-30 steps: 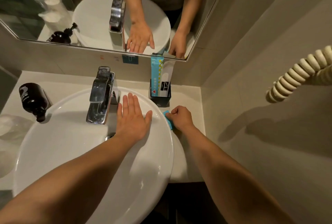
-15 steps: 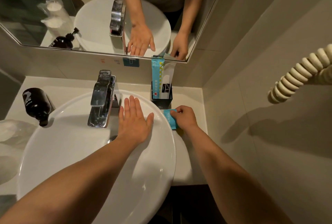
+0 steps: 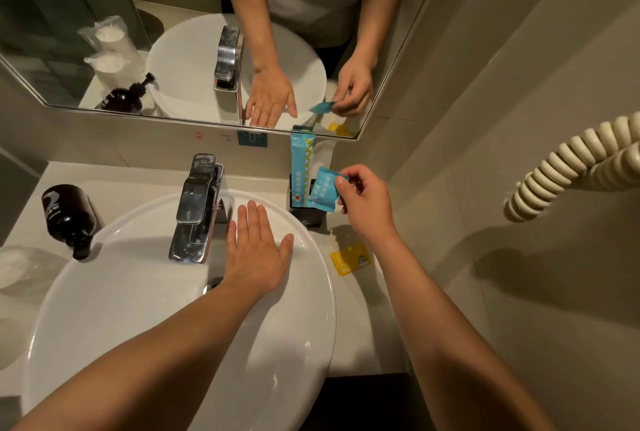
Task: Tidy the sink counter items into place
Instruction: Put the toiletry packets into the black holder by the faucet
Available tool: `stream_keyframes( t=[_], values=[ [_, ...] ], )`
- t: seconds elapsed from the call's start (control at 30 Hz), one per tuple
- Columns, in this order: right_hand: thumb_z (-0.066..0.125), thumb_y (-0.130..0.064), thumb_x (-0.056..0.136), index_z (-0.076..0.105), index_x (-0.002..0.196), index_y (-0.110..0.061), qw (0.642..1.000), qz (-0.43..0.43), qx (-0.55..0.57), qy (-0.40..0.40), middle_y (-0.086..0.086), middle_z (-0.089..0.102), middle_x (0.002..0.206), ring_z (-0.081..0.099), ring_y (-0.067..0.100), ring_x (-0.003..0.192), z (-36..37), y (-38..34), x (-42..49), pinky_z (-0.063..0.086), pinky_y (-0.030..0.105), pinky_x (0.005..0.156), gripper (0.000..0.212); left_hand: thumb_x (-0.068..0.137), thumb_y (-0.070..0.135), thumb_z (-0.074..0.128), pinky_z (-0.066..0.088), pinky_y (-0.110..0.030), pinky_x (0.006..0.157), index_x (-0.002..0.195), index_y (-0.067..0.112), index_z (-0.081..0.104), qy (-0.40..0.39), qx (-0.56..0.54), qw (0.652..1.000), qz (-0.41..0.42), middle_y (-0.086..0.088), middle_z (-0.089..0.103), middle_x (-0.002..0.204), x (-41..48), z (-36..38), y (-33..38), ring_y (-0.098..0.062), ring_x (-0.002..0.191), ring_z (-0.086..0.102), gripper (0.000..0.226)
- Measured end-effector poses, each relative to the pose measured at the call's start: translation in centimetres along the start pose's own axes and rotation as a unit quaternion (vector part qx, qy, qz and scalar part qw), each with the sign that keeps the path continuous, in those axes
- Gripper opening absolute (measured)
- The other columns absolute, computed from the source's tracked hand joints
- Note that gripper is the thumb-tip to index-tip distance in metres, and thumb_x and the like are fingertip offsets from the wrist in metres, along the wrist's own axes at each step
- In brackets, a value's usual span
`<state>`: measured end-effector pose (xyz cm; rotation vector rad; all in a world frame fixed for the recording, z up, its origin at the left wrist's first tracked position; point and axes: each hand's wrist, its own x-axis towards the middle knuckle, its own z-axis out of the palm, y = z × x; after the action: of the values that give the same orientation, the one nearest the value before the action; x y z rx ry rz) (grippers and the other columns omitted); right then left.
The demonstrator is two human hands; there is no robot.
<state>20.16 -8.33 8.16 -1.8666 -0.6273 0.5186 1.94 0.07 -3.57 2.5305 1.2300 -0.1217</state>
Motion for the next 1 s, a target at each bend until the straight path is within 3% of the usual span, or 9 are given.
stream_keyframes(
  t=[0.13,0.23,0.4,0.63,0.7,0.83,1.0],
  values=[
    [0.059,-0.018,0.099,0.062,0.098,-0.021,0.999,-0.036,-0.033,-0.016,0.006,0.066,0.088,0.059,0.005,0.074,1.7,-0.8,0.9,0.049,0.017,0.056,0.004,0.091,0.069,-0.006,-0.015,-0.046,0.122,0.158,0.009,-0.016,0.003,-0.008,1.0,-0.001,-0.01,-0.018,0.169,0.0,-0.1,0.1,-0.026,0.154,-0.023,0.091],
    [0.056,-0.019,0.101,0.06,0.099,-0.021,0.992,-0.056,-0.104,-0.04,-0.001,0.065,0.1,0.059,0.008,0.089,2.6,-0.5,1.2,0.044,0.013,0.063,0.005,0.09,0.07,-0.008,-0.016,-0.045,0.122,0.158,0.01,-0.018,0.002,-0.008,1.0,0.0,-0.01,-0.02,0.169,-0.1,-0.1,0.1,-0.026,0.154,-0.024,0.091],
    [0.054,-0.02,0.103,0.06,0.1,-0.022,0.976,-0.071,-0.194,-0.069,-0.003,0.062,0.101,0.054,0.007,0.089,3.2,1.1,1.5,0.038,0.01,0.061,0.007,0.087,0.072,-0.016,-0.019,-0.044,0.12,0.156,0.011,-0.021,0.004,-0.005,1.0,0.001,-0.01,-0.021,0.169,-0.2,-0.1,0.1,-0.026,0.154,-0.024,0.092],
    [0.061,-0.023,0.099,0.066,0.1,-0.022,0.973,-0.044,-0.213,-0.074,-0.003,0.053,0.102,0.054,0.013,0.098,3.9,3.2,2.1,0.036,0.006,0.066,0.005,0.094,0.07,0.0,-0.018,-0.044,0.12,0.158,0.012,-0.019,0.009,-0.009,1.0,0.001,-0.009,-0.02,0.169,-0.1,-0.2,0.1,-0.026,0.154,-0.023,0.088],
    [0.064,-0.025,0.098,0.067,0.099,-0.025,0.974,-0.033,-0.214,-0.07,-0.004,0.049,0.102,0.054,0.014,0.101,4.2,3.9,2.3,0.041,0.009,0.07,0.003,0.095,0.069,0.0,-0.018,-0.044,0.12,0.158,0.011,-0.019,0.011,-0.006,1.0,0.003,-0.01,-0.02,0.169,-0.2,-0.1,0.1,-0.026,0.154,-0.023,0.088],
    [0.068,-0.027,0.095,0.07,0.099,-0.027,0.973,-0.009,-0.223,-0.058,-0.002,0.049,0.106,0.054,0.017,0.104,4.7,4.8,2.6,0.057,0.029,0.084,0.004,0.093,0.07,-0.003,-0.017,-0.045,0.121,0.157,0.012,-0.02,0.013,-0.01,1.0,0.003,-0.01,-0.019,0.169,-0.2,-0.1,0.1,-0.027,0.154,-0.022,0.088],
    [0.07,-0.028,0.094,0.074,0.099,-0.028,0.97,0.017,-0.232,-0.062,-0.002,0.049,0.107,0.054,0.018,0.107,4.9,5.1,3.2,0.054,0.026,0.082,0.007,0.089,0.071,-0.011,-0.016,-0.045,0.122,0.157,0.012,-0.021,0.015,-0.014,1.0,0.002,-0.01,-0.019,0.169,-0.2,0.0,0.1,-0.026,0.154,-0.023,0.09]
  ],
)
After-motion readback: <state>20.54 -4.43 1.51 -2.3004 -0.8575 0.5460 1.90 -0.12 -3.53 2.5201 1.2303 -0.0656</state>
